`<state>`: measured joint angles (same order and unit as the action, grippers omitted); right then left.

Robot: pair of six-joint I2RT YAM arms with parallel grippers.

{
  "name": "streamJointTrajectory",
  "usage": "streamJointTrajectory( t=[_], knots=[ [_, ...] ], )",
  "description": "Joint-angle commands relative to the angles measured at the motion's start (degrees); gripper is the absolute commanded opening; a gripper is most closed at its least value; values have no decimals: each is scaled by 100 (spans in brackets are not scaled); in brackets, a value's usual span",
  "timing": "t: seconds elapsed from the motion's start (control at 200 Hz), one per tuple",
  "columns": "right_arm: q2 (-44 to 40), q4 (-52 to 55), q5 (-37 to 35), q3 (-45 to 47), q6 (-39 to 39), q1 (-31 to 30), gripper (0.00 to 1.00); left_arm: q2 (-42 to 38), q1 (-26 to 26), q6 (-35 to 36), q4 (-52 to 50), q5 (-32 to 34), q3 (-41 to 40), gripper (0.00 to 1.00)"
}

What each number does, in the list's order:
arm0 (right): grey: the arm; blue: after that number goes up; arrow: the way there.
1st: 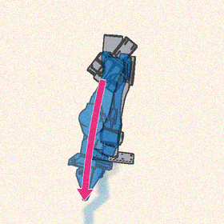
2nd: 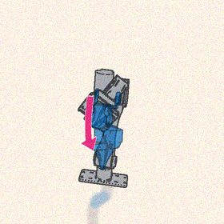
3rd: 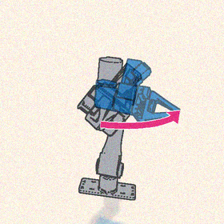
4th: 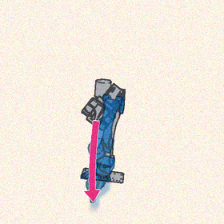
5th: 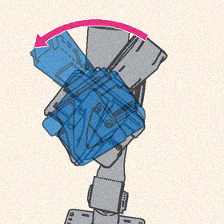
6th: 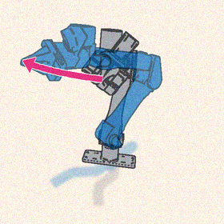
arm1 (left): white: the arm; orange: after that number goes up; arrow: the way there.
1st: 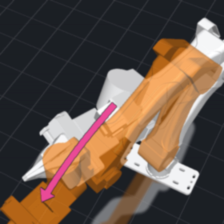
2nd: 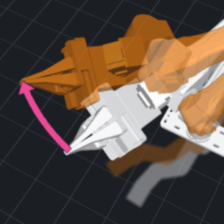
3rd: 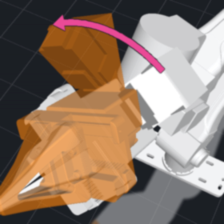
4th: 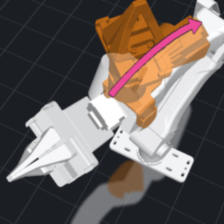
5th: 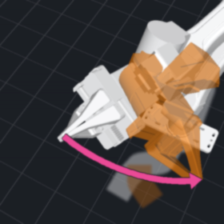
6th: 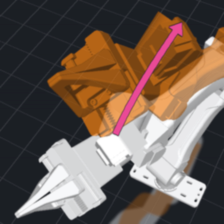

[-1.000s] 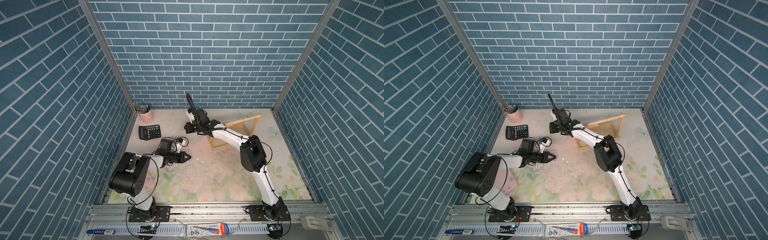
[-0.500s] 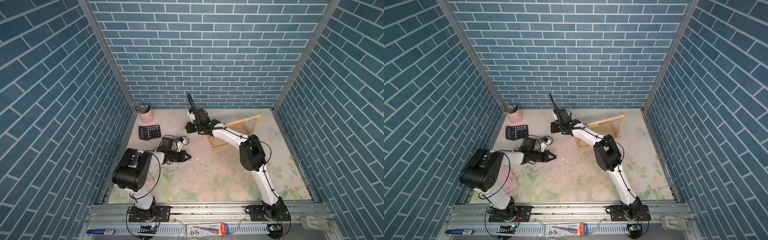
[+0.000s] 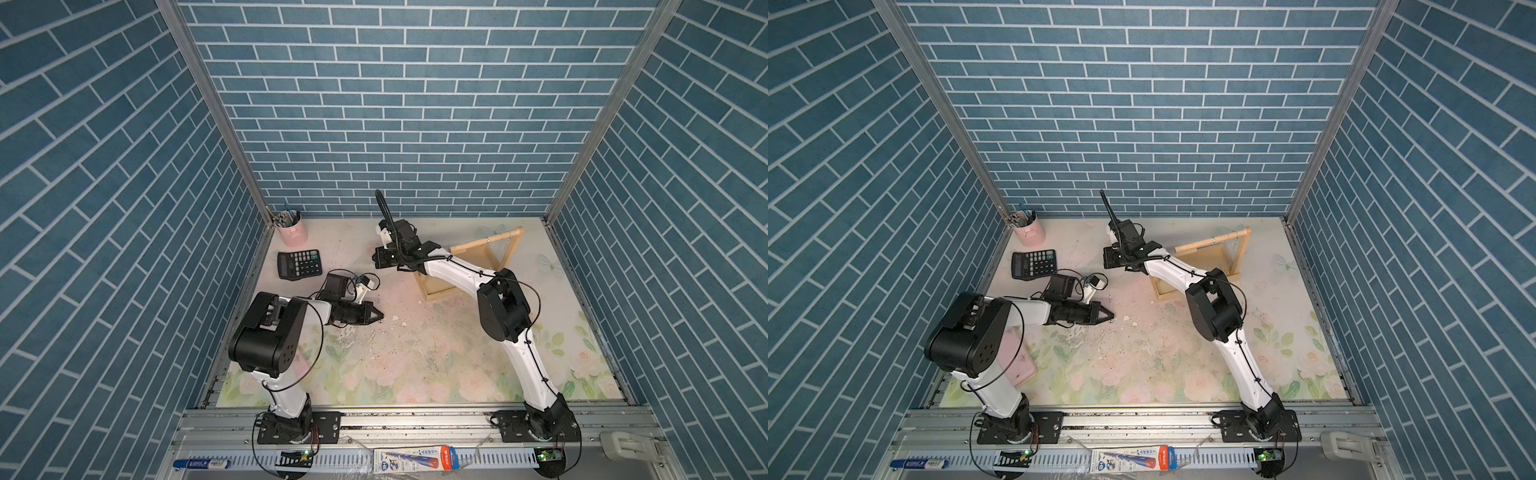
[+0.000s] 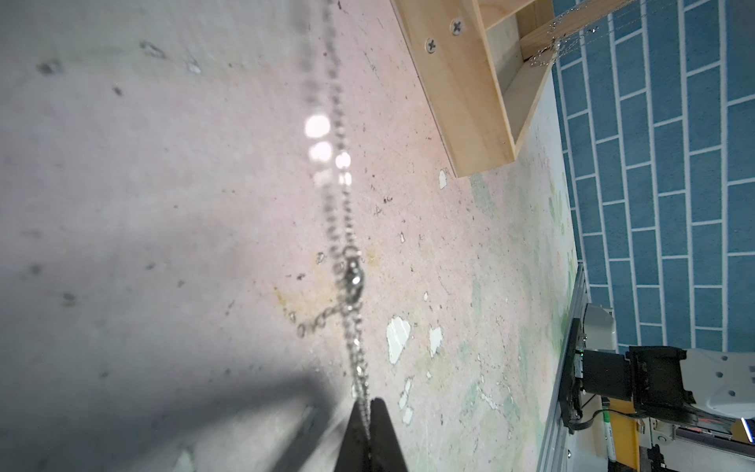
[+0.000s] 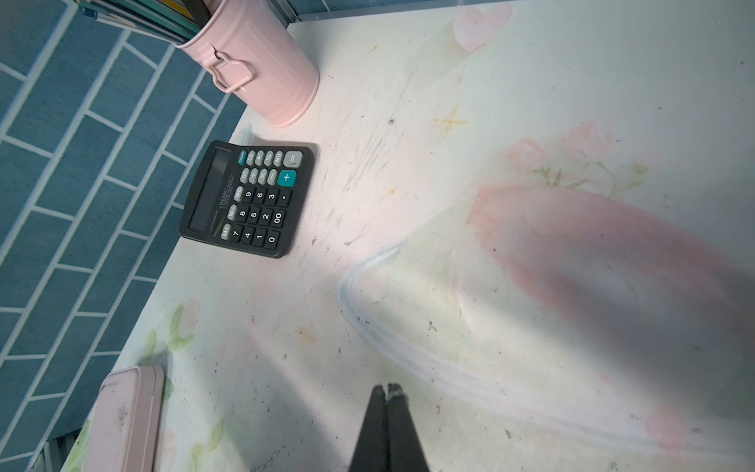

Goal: Take the necklace off the jewelry display stand
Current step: Place the necklace at the center of the board.

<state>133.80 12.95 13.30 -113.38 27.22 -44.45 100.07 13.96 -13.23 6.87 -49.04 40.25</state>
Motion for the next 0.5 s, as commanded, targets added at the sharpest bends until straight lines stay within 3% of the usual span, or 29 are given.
streamJointTrajectory(
  t=[0.0,0.495],
  knots=[
    [-63,-157,-69,92,152,30,0,155,28,171,-220,-27,205,6],
    [-198,-267,-135,317,160,41,0,385,63,291,-597,35,437,8]
  ],
)
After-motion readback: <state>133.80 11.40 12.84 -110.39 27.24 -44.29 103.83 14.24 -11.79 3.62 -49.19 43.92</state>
